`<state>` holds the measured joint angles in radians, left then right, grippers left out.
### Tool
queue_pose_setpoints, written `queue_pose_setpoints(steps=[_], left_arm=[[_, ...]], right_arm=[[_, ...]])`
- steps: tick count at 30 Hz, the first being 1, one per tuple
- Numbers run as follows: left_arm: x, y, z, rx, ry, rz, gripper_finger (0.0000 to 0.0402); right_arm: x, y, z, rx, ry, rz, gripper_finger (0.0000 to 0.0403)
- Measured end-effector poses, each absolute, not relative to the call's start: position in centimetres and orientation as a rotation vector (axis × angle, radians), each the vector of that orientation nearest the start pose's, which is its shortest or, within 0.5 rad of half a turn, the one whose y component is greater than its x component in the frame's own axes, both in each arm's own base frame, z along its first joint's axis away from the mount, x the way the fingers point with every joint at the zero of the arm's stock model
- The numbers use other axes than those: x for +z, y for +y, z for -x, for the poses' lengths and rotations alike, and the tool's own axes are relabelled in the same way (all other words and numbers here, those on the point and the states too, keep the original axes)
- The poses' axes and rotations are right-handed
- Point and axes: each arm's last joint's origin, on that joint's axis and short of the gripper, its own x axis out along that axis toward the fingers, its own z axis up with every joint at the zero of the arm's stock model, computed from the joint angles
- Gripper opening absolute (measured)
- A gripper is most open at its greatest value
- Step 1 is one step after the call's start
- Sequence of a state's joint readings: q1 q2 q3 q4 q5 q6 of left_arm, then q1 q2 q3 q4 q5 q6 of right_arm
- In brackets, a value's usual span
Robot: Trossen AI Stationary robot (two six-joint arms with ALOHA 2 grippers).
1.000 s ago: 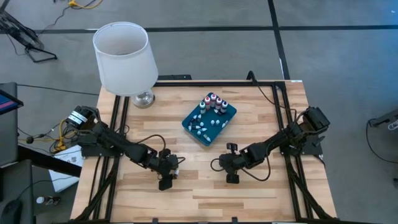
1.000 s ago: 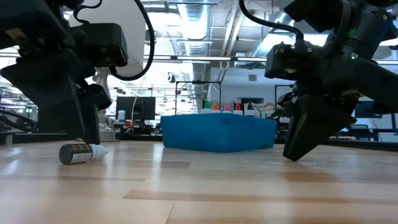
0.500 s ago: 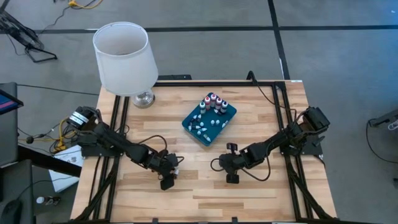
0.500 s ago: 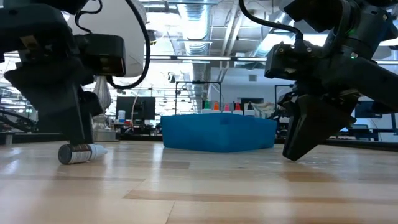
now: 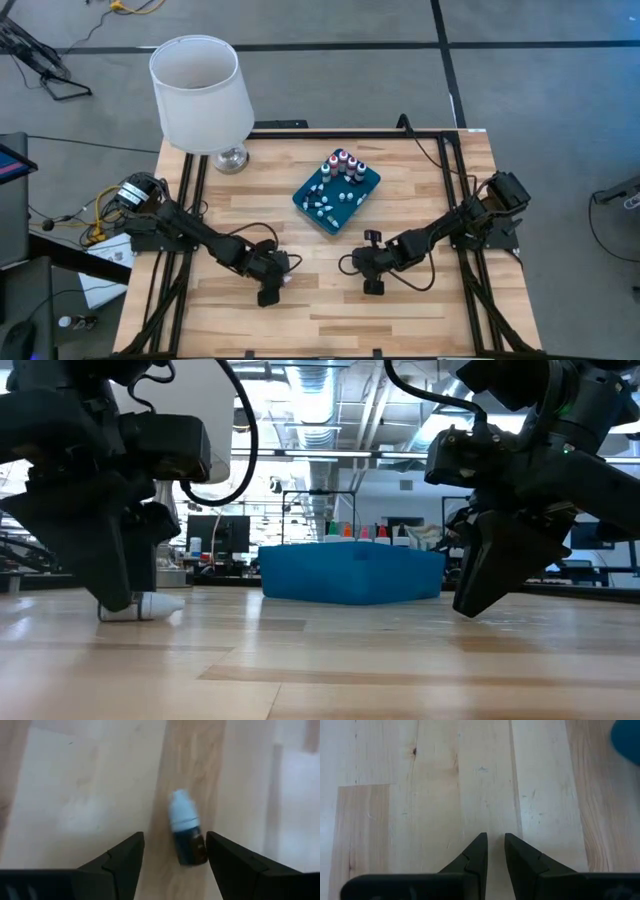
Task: Pick & Place food coloring
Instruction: Put the small brown food coloring bottle into the blue container
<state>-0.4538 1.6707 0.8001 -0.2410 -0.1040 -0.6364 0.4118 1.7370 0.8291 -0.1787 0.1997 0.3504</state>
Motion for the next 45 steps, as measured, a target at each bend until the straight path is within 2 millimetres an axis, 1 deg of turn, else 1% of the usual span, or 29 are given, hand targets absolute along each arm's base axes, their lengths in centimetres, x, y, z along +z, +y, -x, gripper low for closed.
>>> queue_pose_setpoints(steps=[4,11,14,19,25,33,39,45], left_arm=[[13.5,-12.5,-26.6,0.063,1.136,0.204,0.0205],[14.2,-12.8,-27.1,0.004,1.13,0.116,0.015],[14.5,-12.9,-27.3,-0.053,1.114,0.038,0.0136],[14.7,-12.9,-27.5,-0.129,1.1,-0.08,0.0133],[14.7,-12.8,-27.6,-0.193,1.098,-0.111,0.0134],[15.4,-13.3,-28.6,-0.303,0.928,-0.384,0.013],[15.3,-12.9,-28.7,-0.415,0.915,-0.512,0.0129],[15.3,-12.2,-29.0,-0.451,0.905,-0.598,0.0129]], right_arm=[[12.3,11.7,-28.3,0.007,1.05,0.01,0.0059],[12.3,11.7,-28.3,0.007,1.05,0.01,0.0059],[12.3,11.7,-28.3,0.007,1.05,0.01,0.0059],[12.3,11.7,-28.3,0.003,1.05,0.003,0.0059],[12.3,11.7,-28.3,0.003,1.051,0.002,0.0059],[12.3,11.7,-28.3,0.004,1.051,0.002,0.0059],[12.2,11.8,-28.3,0.015,1.056,-0.005,0.0059],[12.2,11.8,-28.3,0.016,1.056,-0.006,0.0059]])
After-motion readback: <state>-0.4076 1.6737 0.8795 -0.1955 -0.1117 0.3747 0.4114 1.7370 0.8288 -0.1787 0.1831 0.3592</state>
